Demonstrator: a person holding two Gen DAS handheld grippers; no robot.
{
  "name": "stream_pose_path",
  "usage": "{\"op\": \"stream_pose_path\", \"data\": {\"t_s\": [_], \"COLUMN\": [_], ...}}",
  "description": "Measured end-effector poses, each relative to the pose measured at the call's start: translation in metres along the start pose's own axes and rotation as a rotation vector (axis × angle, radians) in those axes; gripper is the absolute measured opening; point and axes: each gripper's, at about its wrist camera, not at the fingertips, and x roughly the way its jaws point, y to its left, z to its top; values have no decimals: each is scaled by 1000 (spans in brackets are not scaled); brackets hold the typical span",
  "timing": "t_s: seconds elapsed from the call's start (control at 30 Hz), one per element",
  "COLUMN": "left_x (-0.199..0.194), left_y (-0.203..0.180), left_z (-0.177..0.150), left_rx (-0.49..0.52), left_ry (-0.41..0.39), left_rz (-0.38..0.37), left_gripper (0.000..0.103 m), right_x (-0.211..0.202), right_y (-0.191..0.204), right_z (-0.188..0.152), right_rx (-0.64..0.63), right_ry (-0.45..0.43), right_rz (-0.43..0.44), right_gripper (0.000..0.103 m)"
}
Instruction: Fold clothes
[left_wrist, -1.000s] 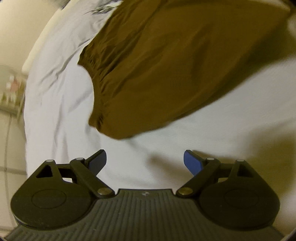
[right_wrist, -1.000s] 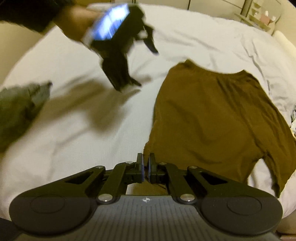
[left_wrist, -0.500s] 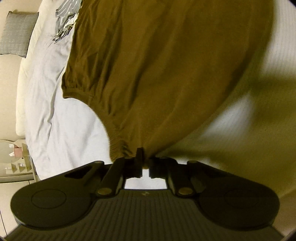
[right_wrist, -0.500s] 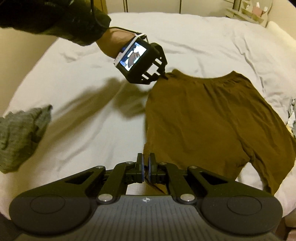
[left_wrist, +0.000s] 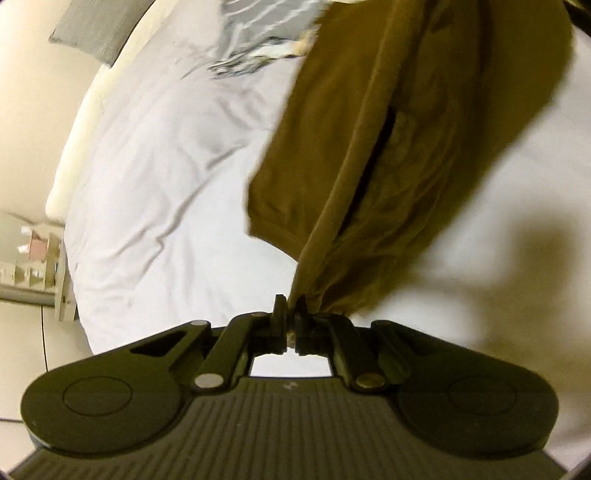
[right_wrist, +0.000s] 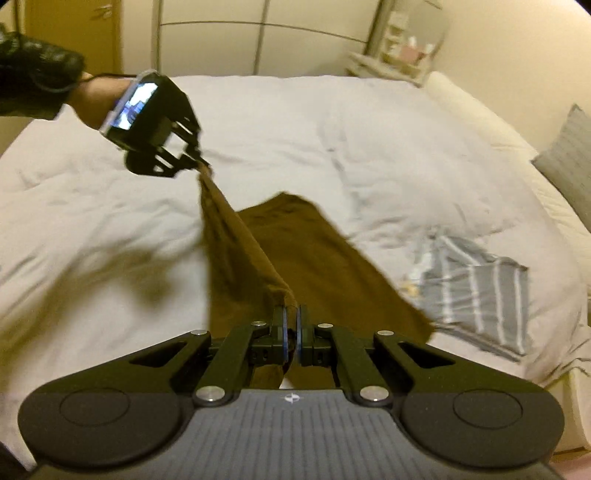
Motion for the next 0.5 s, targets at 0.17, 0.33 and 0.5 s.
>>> {"op": "stream_pose_path", "data": {"t_s": [0.17,0.33,0.5], "left_x": [45,103,146], "left_y": [40,61,76], "left_z": [61,105,135], "left_rx": [-53,-70,-70], "left_ry": [95,183,233], "left_rz": [-33,-127,-201], "left_gripper": [3,3,3], "right_x": [58,121,168], "right_y": [-95,-181,-232], "right_z": [-10,-25,-39], "right_rx": [88,167,215], "right_ry": [31,104,170], "right_rz": [55,128,173], "right_gripper": [2,2,2]}}
